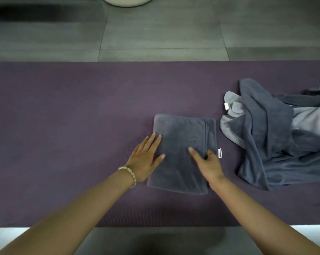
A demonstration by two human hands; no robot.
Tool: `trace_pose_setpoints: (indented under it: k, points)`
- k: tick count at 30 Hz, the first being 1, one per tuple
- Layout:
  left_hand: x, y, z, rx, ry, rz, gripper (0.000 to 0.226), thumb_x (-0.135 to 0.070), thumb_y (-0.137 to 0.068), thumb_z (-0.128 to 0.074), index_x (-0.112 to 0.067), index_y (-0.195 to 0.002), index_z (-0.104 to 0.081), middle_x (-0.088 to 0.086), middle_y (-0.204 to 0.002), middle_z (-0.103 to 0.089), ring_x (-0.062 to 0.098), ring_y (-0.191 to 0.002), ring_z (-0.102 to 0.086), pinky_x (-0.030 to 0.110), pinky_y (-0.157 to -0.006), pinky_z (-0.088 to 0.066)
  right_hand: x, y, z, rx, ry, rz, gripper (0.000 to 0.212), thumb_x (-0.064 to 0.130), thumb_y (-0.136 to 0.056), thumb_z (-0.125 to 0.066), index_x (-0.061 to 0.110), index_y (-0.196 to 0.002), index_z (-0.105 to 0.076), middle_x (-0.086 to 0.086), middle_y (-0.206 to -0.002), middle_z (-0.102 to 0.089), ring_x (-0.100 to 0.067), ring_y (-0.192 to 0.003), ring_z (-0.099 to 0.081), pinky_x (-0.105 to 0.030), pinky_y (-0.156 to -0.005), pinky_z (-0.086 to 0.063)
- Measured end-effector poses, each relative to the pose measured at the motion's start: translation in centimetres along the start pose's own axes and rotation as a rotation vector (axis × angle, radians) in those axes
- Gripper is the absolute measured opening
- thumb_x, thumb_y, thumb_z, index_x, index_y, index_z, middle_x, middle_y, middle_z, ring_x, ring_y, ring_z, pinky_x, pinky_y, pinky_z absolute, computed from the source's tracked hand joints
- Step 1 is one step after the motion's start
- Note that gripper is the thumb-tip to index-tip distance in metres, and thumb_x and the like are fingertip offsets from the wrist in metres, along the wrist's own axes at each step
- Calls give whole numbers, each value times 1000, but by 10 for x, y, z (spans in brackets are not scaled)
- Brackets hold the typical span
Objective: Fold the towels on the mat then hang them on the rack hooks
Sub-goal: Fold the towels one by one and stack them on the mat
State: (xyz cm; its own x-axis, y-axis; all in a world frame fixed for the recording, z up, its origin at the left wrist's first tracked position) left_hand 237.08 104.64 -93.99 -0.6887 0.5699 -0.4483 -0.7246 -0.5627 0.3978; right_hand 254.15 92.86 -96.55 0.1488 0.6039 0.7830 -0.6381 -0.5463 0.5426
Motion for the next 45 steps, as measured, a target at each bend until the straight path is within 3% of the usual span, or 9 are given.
trace_pose_setpoints:
  k: [7, 14, 18, 22, 25, 29, 36, 40, 45]
  points:
    - [-10, -9, -25, -102, 7, 31, 85, -80, -71, 3, -33, -137, 28, -13, -148, 30, 19, -147, 7, 31, -118, -6, 42, 15, 38, -275, 222, 450, 22, 32, -95, -55, 11, -87, -53, 6, -69, -56, -9, -64, -53, -21, -60, -39]
    - [-22, -19, -35, -112, 12, 46, 90, -84, -71, 0, -32, -139, 28, -12, -149, 32, 22, -146, 4, 33, -117, -8, -2, -17, 65, -195, 181, 229, 21, 34, -90, -63, 15, -83, -55, 2, -67, -59, -5, -60, -54, -16, -59, -39]
    - [2, -23, 0, -357, 627, 312, 93, -50, -83, -63, -17, -151, -9, 3, -153, -16, 17, -136, -27, 28, -112, -24, -14, -21, 67, -158, 107, 157, 22, 37, -83, -70, 22, -80, -54, 0, -74, -64, -10, -68, -60, -18, -59, -43]
    - [24, -48, 7, -192, 778, 502, 61, -51, -77, -70, -6, -116, -58, 4, -114, -64, 13, -93, -62, 21, -82, -48, -15, -20, 69, -135, 56, 109, 26, 39, -82, -72, 20, -86, -55, -3, -82, -66, -14, -77, -63, -19, -64, -46]
    - [23, -58, -2, -3, 984, 555, 59, -48, -70, -77, -6, -109, -64, 5, -104, -72, 20, -96, -68, 35, -89, -54, -14, -16, 64, -69, 74, 63, 36, 42, -80, -72, 18, -99, -54, 4, -87, -63, -7, -79, -61, -16, -64, -44]
    - [-21, -59, -1, 208, 1095, 490, 56, -45, -76, -74, -10, -119, -61, 2, -107, -72, 15, -98, -68, 29, -81, -56, -9, -5, 61, -6, 75, 11, 50, 44, -78, -73, 19, -113, -46, 14, -91, -56, -2, -84, -56, -14, -67, -41]
    - [-59, -38, 73, -90, 1318, 331, 39, -33, -82, -71, -7, -110, -66, 3, -100, -74, 17, -96, -70, 31, -86, -54, 13, 29, 59, -24, -81, -106, 72, 52, -70, -74, 14, -123, -42, 2, -109, -52, -4, -91, -52, -16, -77, -45]
    - [-59, -14, 120, -318, 1485, 309, 33, -29, -83, -71, -8, -107, -67, 4, -98, -74, 18, -92, -71, 32, -80, -55, 24, 58, -8, 327, -339, -403, 79, 71, -60, -62, 17, -117, -52, -2, -117, -58, -23, -115, -56, -42, -103, -45]
    - [-25, 25, 183, -592, 1554, 276, 35, -27, -83, -71, -15, -114, -62, 0, -102, -73, 16, -94, -70, 33, -78, -56, 106, 88, -87, 644, -856, -492, 51, 52, -84, -60, 8, -109, -70, -11, -103, -70, -24, -94, -68, -39, -86, -55]
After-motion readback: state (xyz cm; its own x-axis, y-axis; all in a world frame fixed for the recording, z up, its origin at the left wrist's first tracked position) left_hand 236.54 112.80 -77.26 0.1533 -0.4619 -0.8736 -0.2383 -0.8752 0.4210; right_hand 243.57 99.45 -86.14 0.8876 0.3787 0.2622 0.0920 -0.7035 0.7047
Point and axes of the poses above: each hand's wrist, its own y-axis away from the middle knuckle, its own z-axis out of the back of the hand, x = y × z, the point moved 10 cm from there along -y, towards the middle knuckle
